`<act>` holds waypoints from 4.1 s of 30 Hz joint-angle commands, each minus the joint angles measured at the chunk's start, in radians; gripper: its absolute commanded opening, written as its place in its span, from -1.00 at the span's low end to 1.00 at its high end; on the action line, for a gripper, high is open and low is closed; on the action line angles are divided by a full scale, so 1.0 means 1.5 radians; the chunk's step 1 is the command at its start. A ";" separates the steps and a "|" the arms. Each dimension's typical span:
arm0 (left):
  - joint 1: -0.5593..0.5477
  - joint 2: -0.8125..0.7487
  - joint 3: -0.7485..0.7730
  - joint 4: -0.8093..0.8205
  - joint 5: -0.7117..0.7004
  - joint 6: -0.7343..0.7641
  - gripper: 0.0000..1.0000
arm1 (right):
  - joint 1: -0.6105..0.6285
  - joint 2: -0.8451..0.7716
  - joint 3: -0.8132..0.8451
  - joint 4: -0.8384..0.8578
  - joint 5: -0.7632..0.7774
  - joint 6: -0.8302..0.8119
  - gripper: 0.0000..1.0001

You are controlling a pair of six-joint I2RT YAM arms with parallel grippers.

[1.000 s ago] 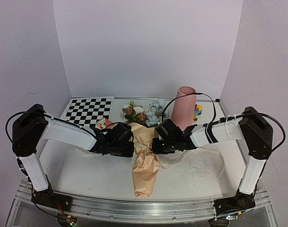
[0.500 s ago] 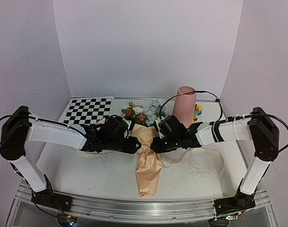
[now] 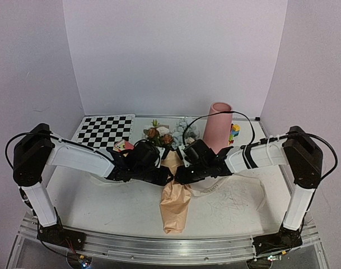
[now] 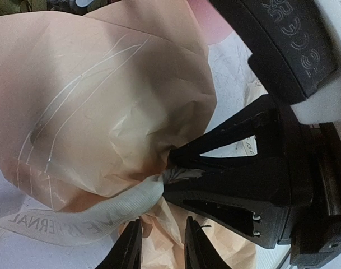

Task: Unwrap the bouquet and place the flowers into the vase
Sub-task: Untie the ribbon from the wrapping paper.

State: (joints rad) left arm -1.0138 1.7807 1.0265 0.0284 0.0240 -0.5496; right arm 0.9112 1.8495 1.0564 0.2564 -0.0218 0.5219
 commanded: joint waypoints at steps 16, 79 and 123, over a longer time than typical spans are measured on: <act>-0.004 -0.019 -0.025 0.029 -0.073 0.018 -0.39 | 0.001 -0.108 -0.021 0.070 -0.102 -0.036 -0.89; -0.020 0.010 0.008 -0.030 -0.180 -0.031 -0.33 | 0.001 0.009 0.060 -0.019 -0.023 -0.016 -0.27; -0.020 -0.025 0.044 -0.080 -0.181 -0.006 -0.51 | 0.002 -0.006 0.053 -0.038 -0.014 -0.100 -0.67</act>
State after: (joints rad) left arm -1.0454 1.7477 1.0542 -0.1055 -0.2737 -0.5574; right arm 0.9131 1.8016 1.0887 0.2141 -0.0307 0.3983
